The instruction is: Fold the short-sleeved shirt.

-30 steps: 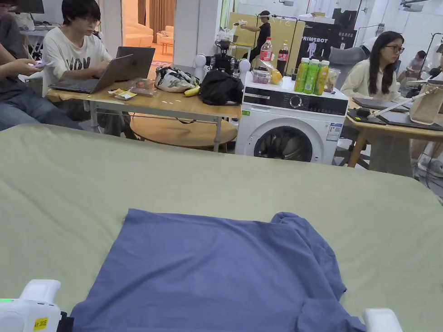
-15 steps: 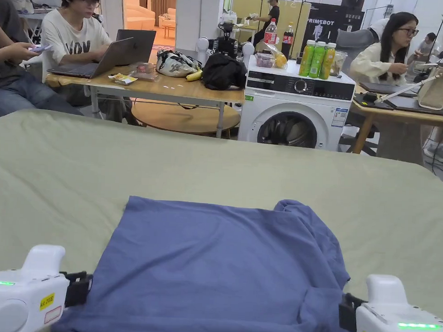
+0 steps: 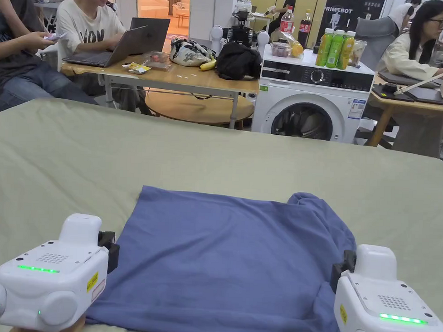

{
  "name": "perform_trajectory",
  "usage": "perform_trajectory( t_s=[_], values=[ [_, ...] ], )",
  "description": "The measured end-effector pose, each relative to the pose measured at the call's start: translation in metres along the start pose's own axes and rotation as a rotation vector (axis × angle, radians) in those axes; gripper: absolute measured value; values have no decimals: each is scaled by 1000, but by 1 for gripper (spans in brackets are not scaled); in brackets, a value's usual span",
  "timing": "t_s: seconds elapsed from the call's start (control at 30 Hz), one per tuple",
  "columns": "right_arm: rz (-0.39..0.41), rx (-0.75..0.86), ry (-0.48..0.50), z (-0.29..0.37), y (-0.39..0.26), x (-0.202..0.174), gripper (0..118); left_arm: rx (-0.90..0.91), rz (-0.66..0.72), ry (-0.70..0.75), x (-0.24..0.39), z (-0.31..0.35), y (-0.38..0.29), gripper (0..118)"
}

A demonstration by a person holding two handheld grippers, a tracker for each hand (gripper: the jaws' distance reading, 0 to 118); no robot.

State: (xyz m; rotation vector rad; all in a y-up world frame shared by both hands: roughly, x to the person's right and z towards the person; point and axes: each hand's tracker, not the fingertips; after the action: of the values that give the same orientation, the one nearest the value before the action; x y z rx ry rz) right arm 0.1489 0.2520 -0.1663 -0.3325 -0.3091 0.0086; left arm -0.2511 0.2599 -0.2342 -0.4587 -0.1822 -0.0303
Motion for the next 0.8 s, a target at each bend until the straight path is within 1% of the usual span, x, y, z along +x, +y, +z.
perform_trajectory(
  t_s=[0.1, 0.27, 0.3, 0.33, 0.37, 0.4, 0.43, 0.53, 0.63, 0.67, 0.73, 0.8],
  values=[
    [-15, -25, 11, -5, 1, 1, 0, -120, 15, -13, -14, -4, 4, 0],
    [-1, -74, 14, -12, -4, 3, 0, -363, 125, -77, -48, -16, 4, 0],
    [-3, -88, 18, -13, -6, 3, 0, -409, 135, -85, -54, -20, 2, 9],
    [-5, -97, 22, -14, -8, 3, 0, -459, 133, -92, -58, -24, 0, 31],
    [-4, -105, 24, -16, -10, 4, 0, -478, 127, -95, -61, -26, -3, 43],
    [-1, -114, 24, -16, -12, 4, 0, -513, 132, -99, -62, -28, -6, 49],
    [2, -121, 24, -17, -14, 4, 0, -541, 134, -102, -64, -31, -10, 51],
    [8, -141, 23, -16, -16, 5, 0, -576, 152, -66, -65, -40, -22, 51],
    [13, -159, 13, -16, -19, 8, 0, -653, 170, -3, -64, -56, -38, 51],
    [14, -169, 10, -16, -20, 10, 0, -621, 165, -21, -61, -55, -41, 51],
    [14, -188, -1, -17, -20, 14, 0, -590, 121, 11, -51, -50, -41, 51],
    [11, -214, -9, -16, -21, 19, 0, -584, 22, 16, -42, -48, -42, 46]
  ],
)
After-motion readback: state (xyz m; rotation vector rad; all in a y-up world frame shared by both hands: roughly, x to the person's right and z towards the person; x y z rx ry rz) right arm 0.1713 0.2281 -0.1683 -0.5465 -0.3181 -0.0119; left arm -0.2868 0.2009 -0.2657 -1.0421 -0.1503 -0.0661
